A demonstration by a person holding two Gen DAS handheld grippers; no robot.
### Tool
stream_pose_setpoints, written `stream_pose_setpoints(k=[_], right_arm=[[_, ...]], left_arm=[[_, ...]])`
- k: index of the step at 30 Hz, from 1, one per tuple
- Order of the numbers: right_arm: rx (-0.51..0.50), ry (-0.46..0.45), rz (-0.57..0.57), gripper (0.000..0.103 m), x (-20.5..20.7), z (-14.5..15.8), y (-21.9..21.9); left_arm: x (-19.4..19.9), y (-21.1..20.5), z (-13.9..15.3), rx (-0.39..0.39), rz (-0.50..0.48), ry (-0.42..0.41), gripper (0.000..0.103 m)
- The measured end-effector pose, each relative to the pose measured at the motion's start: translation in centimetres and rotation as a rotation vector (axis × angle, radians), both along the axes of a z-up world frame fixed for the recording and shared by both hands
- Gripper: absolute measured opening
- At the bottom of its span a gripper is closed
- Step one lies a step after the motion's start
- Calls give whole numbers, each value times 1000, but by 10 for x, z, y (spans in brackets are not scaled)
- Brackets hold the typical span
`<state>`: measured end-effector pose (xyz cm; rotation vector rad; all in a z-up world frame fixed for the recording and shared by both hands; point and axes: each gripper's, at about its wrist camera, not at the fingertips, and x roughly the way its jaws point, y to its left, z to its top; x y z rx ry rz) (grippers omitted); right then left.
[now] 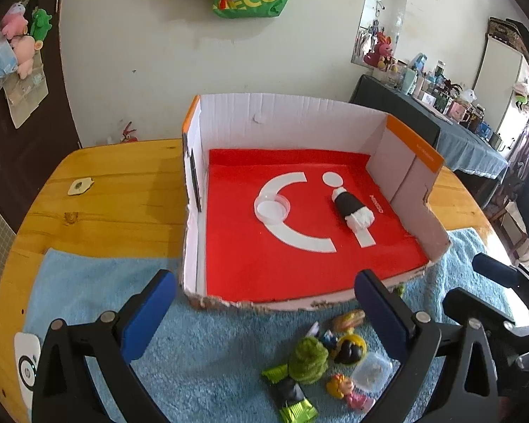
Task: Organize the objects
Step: 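Withdraw both tools from the box back over the towel, then move the left tool to the green packet while the right tool approaches the clear container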
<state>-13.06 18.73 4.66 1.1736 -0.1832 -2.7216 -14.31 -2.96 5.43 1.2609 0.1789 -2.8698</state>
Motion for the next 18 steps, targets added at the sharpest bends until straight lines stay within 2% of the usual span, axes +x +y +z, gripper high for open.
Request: stream_pose_setpoints(k=[18], right_arm=[[-9,-22,2,96,32,-16,-2]], left_arm=[[40,5,-19,34,-9,-32,103]])
